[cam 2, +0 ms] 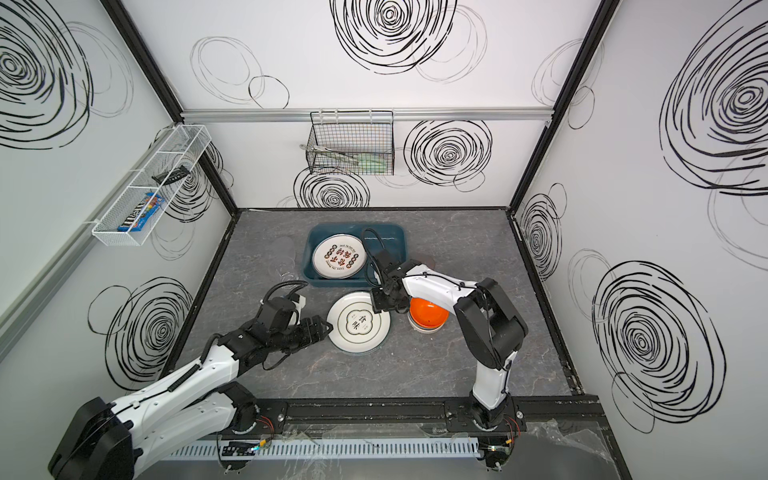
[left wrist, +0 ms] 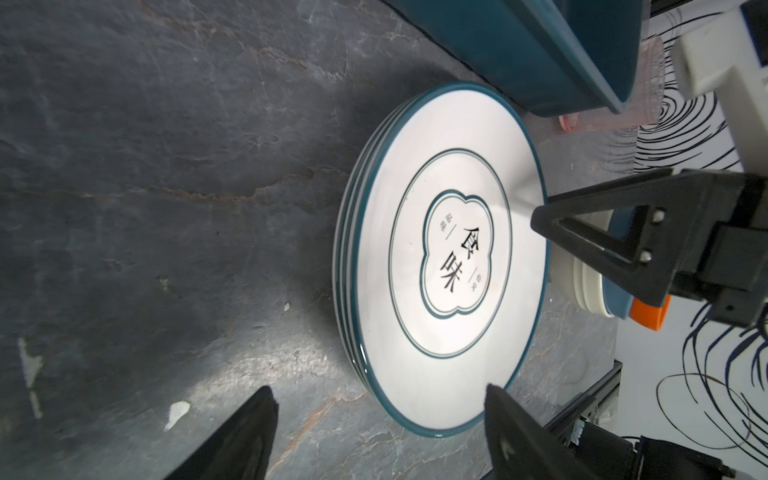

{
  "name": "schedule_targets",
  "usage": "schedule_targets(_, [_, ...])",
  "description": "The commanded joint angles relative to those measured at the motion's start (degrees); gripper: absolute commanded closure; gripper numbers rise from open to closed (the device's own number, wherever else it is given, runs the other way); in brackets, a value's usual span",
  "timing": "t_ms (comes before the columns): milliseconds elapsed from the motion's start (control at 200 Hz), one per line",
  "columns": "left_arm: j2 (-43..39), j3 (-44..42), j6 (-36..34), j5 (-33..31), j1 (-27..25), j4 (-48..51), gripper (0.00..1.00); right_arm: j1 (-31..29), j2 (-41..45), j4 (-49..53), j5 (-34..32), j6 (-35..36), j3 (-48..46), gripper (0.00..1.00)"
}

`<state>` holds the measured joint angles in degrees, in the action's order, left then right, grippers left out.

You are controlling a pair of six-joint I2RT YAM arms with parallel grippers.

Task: Place the mixed dishes into the plastic bin
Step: 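Move the right gripper back to the remaining plate stack rim, then lower the right gripper onto the white plate rim and pinch it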

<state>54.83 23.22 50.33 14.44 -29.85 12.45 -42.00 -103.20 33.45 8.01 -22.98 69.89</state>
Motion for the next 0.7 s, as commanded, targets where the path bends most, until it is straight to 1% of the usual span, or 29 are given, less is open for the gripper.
schedule_targets(0, [0.49, -0.45, -0.84, 0.67, 0.44, -2.25, 0.19, -0.78, -0.25, 0.29, 0.01, -0.14, 0.46, 0.47])
schedule_targets(175, [1.12, -0.77, -0.84, 0.9, 0.58, -3.13, 0.19, -0.98, -0.6, 0.73, -0.28, 0.21, 0.86, 0.49])
schedule_targets(365, [1.9, -1.16, -0.93, 1.3, 0.74, -3.89, 0.22, -1.24, -1.43, 1.16, -0.45, 0.65, 1.09, 0.55])
schedule_targets(540, [2.71, -1.06, -1.28, 1.75, 0.93, -4.57, 0.26, -1.6, -2.03, 1.72, -1.33, 0.91, 1.65, 0.6])
schedule_targets(645, [3.27, -0.99, -1.46, 1.96, 1.08, -4.96, 0.29, -1.53, -2.14, 1.8, -1.24, 1.17, 1.82, 0.66])
schedule_targets(690, [3.5, -0.98, -1.54, 2.16, 1.11, -5.06, 0.3, -1.6, -2.27, 1.79, -1.16, 1.27, 1.98, 0.67])
